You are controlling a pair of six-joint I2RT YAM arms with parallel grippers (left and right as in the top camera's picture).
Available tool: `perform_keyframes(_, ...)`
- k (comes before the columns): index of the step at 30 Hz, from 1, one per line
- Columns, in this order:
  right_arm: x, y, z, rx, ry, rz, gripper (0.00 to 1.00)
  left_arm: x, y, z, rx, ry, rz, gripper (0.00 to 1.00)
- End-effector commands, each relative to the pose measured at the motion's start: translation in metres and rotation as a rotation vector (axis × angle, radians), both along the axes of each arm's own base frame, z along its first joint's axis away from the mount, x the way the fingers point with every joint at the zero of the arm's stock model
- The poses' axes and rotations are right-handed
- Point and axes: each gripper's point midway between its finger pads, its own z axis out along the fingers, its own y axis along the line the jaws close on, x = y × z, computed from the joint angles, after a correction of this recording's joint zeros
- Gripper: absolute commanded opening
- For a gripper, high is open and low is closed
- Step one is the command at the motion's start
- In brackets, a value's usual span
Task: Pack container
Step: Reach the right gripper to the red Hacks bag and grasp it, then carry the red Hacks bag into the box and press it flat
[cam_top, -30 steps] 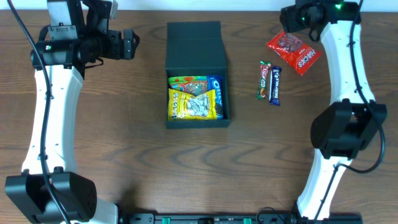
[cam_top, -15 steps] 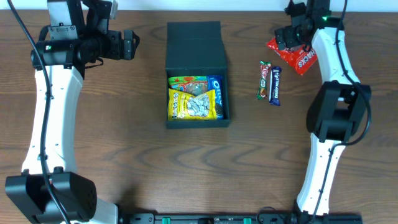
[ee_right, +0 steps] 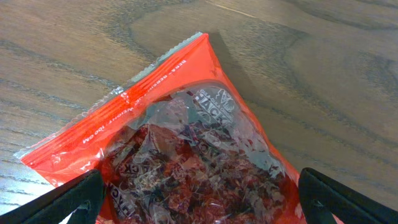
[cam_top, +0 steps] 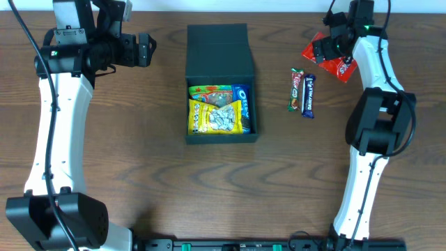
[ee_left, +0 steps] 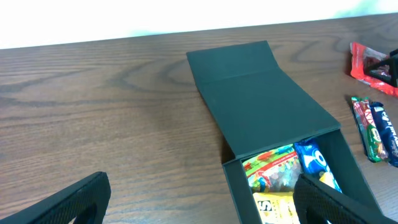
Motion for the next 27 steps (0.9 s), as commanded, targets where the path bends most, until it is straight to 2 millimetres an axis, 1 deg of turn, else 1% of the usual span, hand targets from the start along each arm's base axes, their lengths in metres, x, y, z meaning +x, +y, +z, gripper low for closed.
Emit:
perform_keyframes(1,-0.009,-0.002,-0.030,0.003,0.062,0.026,0.92,0.001,0.002,0.007,0.017,-0.024,-0.010,0.95)
perform_keyframes(2,-0.010,-0.002,-0.032,0.004,0.069,0.028,0.84,0.001,0.001,0.007,0.017,-0.024,-0.010,0.95)
perform_keyframes(7,-0.026,0.000,-0.048,0.014,0.143,0.028,0.63,0.001,0.002,0.007,0.017,-0.024,-0.010,0.95)
perform_keyframes(8,-0.028,0.001,-0.050,0.016,0.154,0.028,0.61,0.001,0.002,0.007,0.017,-0.024,-0.010,0.95)
perform_keyframes(10,-0.032,0.001,-0.053,0.019,0.173,0.028,0.50,0.001,0.002,0.007,0.017,-0.024,-0.010,0.95)
perform_keyframes(12,-0.034,0.002,-0.054,0.021,0.184,0.028,0.32,0.001,0.002,0.007,0.018,-0.024,-0.010,0.95)
perform_keyframes(13,-0.036,0.002,-0.055,0.023,0.189,0.024,0.17,0.001,0.002,0.007,0.018,-0.024,-0.010,0.95)
perform_keyframes(15,-0.038,0.002,-0.055,0.026,0.199,0.020,0.02,0.001,0.002,0.007,0.018,-0.024,-0.010,0.95)
perform_keyframes(18,-0.037,0.002,-0.048,0.052,0.195,-0.037,0.01,0.001,0.002,0.007,0.018,-0.023,-0.010,0.95)
perform_keyframes(20,-0.034,0.006,-0.031,0.069,0.170,-0.041,0.02,0.001,0.002,0.007,0.018,-0.024,-0.010,0.95)
perform_keyframes(22,-0.030,0.012,-0.007,0.077,0.130,-0.027,0.01,0.001,0.002,0.007,0.018,-0.025,-0.010,0.95)
perform_keyframes(24,-0.025,0.021,0.029,0.077,0.070,-0.009,0.01,0.002,0.002,0.007,0.018,-0.025,-0.010,0.95)
perform_keyframes(25,-0.024,0.025,0.043,0.078,0.047,0.001,0.01,0.002,0.002,0.007,0.018,-0.025,-0.010,0.95)
perform_keyframes(27,-0.023,0.038,0.083,0.077,-0.018,0.027,0.01,0.002,0.002,0.008,0.021,-0.029,-0.006,0.95)
